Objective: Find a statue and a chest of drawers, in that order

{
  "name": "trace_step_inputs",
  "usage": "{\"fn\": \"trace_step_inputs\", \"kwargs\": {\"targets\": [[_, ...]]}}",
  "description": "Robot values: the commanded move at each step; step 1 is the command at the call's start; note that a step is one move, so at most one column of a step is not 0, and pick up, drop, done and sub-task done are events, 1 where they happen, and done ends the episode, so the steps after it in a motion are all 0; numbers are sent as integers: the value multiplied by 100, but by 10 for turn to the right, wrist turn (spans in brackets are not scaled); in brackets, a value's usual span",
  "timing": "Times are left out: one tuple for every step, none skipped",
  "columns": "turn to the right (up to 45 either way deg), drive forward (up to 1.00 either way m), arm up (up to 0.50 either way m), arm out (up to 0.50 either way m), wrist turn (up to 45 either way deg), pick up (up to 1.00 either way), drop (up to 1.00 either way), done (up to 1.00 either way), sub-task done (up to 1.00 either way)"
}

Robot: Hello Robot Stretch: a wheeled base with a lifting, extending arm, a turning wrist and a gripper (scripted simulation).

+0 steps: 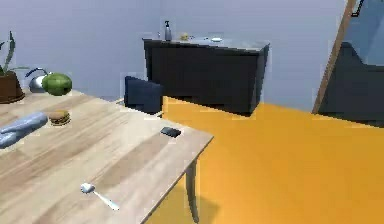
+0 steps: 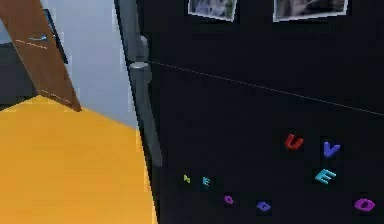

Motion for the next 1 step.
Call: {"fn": "trace_step_inputs", "kwargs": {"targets": [[-450,0,0,0,0,0,0,0,0]]}}
